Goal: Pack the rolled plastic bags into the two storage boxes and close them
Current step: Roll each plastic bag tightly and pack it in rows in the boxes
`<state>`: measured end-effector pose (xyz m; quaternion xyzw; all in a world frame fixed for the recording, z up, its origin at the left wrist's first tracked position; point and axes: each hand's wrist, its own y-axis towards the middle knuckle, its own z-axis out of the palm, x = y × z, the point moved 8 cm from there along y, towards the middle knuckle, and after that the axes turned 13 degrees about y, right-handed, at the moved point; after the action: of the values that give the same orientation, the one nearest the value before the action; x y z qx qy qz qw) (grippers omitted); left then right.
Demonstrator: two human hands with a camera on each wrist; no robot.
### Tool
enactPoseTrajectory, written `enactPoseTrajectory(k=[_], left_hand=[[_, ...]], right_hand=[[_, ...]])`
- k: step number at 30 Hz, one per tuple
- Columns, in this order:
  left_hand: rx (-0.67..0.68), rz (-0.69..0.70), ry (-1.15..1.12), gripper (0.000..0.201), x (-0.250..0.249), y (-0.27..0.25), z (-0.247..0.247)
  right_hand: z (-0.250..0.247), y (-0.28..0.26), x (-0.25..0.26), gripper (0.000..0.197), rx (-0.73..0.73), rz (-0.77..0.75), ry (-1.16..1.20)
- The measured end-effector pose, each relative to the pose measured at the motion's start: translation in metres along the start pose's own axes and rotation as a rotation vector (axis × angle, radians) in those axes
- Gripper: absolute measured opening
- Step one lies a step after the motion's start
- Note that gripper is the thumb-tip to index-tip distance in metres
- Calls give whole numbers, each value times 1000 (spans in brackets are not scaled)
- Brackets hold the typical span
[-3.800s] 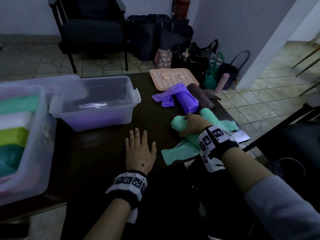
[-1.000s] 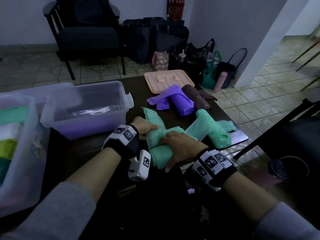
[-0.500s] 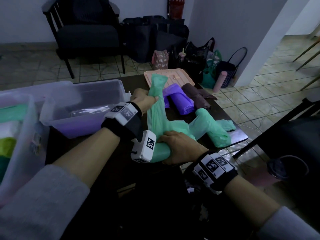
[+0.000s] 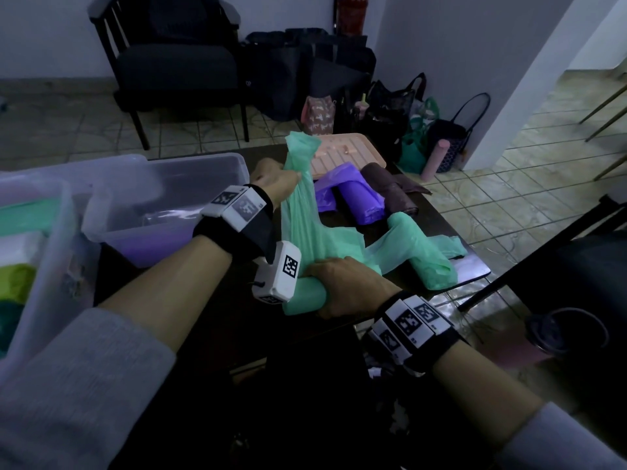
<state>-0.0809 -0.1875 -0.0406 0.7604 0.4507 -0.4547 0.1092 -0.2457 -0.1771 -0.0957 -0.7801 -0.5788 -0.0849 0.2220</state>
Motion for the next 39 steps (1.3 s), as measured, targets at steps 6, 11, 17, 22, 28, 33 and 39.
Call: enactPoseTrajectory(k=[6, 11, 17, 22, 28, 33, 39], left_hand=[[-110, 88, -166, 15, -30, 5, -29], [-392, 362, 188, 29, -65, -27, -48], [286, 364, 1078, 38, 5, -43, 51], [468, 343, 1115, 51, 54, -35, 77], [475, 414, 1163, 66, 67, -37, 81], [513, 399, 1228, 69, 69, -40, 82], [510, 418, 1205, 59, 69, -41, 81]], right_hand=[[3, 1, -5, 58, 23, 43, 65], [5, 7, -3, 59, 48, 26, 73], [6, 8, -2, 60, 59, 16, 86], [10, 5, -1, 61, 64, -7, 35], [12, 6, 6, 62, 116, -7, -25], [13, 10, 19, 72, 128, -6, 3], [14, 7, 10, 64, 80, 61, 124]])
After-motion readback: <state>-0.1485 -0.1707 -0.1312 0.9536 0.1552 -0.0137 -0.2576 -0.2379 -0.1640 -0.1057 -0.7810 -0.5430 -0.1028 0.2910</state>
